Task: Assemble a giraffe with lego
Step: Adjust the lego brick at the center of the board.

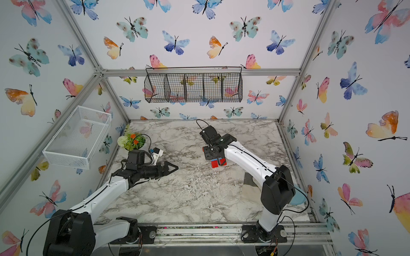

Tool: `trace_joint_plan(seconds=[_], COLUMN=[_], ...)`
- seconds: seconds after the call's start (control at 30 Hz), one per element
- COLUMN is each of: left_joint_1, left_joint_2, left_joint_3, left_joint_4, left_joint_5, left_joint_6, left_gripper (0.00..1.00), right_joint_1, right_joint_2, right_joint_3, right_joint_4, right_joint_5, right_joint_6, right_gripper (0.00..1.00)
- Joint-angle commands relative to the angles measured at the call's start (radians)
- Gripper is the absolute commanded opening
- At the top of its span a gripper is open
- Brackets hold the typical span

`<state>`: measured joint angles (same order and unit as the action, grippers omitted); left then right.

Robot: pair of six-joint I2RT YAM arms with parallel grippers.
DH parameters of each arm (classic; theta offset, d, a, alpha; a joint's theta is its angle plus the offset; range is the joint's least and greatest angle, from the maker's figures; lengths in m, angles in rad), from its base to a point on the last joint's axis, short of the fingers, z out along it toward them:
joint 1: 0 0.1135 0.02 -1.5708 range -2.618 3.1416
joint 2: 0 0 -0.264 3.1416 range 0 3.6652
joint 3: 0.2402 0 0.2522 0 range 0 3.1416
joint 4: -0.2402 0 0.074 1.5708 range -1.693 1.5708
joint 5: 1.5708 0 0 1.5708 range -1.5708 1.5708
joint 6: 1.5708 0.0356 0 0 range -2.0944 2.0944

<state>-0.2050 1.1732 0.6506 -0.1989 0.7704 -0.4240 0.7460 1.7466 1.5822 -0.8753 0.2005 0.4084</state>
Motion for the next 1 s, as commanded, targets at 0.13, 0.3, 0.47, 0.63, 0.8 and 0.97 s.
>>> trace_joint_plan(seconds=[0.13, 0.3, 0.47, 0.63, 0.8, 0.97], left_joint_1=[-0.004, -0.004, -0.004, -0.007, -0.017, -0.017], left_joint_2=[-0.024, -0.037, -0.054, -0.053, -0.056, -0.064], left_joint_3=[0.000, -0.005, -0.009, -0.013, -0.014, -0.013], left_joint_4=[-0.004, -0.011, -0.015, -0.014, -0.015, -0.013], left_joint_5=[0.045, 0.049, 0.046, 0.056, 0.058, 0.059], left_joint_6=[0.004, 0.005, 0.007, 0.004, 0.004, 0.004], left_gripper=[0.98, 0.98, 0.98, 0.98, 0.98, 0.98], right_joint_1=[0.004, -0.003, -0.012, -0.030, -0.064, -0.072], right_joint_2=[0.114, 0.181, 0.255, 0.336, 0.376, 0.412], right_joint_3=[0.170, 0.225, 0.268, 0.353, 0.349, 0.362], right_joint_4=[-0.250, -0.316, -0.348, -0.437, -0.468, -0.495], right_joint_5=[-0.034, -0.142, -0.231, -0.240, -0.298, -0.305], right_joint_6=[0.054, 0.065, 0.064, 0.062, 0.066, 0.071], right_gripper=[0.32, 0.32, 0.32, 0.31, 0.31, 0.31])
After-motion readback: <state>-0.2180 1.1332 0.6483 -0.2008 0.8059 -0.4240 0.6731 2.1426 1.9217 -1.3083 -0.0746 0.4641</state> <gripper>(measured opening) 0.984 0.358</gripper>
